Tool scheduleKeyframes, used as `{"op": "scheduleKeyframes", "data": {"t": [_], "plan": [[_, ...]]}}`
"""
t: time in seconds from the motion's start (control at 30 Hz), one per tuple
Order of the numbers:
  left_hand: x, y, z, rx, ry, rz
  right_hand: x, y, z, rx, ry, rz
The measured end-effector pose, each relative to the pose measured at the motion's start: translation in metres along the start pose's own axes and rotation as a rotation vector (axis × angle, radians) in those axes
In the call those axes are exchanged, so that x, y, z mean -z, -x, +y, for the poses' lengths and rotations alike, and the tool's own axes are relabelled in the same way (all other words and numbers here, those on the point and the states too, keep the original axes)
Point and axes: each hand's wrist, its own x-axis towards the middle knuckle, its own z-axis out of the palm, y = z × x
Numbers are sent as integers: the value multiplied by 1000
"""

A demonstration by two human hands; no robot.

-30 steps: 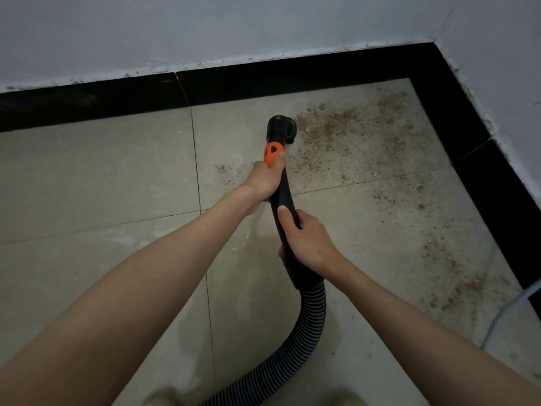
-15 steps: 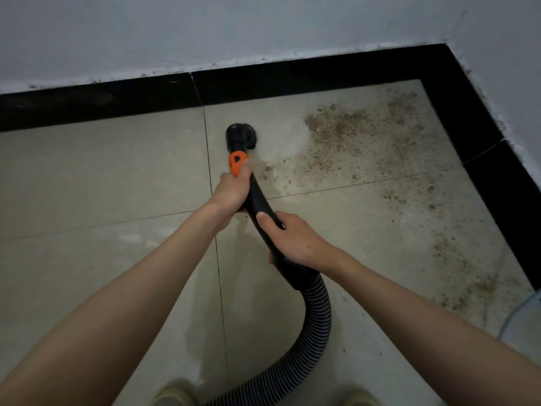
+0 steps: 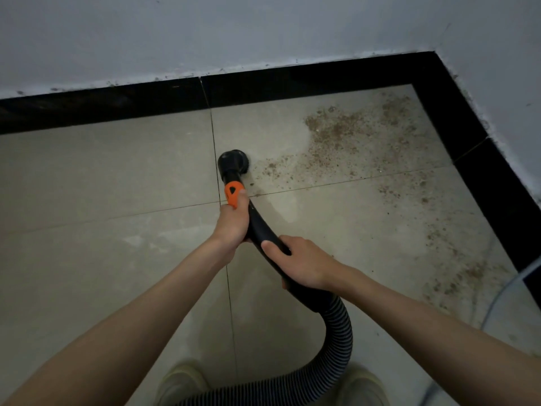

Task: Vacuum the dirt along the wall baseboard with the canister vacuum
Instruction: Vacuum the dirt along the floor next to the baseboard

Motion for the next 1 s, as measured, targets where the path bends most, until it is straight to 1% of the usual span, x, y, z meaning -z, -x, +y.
{"op": "scheduleKeyframes", "data": {"t": [0.13, 0.4, 0.57, 0.8, 1.0], "plan": [[-19, 8, 2, -7, -40, -61, 2, 10, 11, -61, -14, 63], [-60, 4, 29, -11, -150, -193, 13, 10, 27, -159, -59, 232], [-74, -2, 35, -17, -195, -265, 14, 6, 36, -197, -47, 292], [-69, -10, 35, -30, -196, -229, 12, -4, 36, -130, -74, 254], [-34, -12, 30, -14, -73, -125, 9, -22, 9, -79, -200, 163]]}}
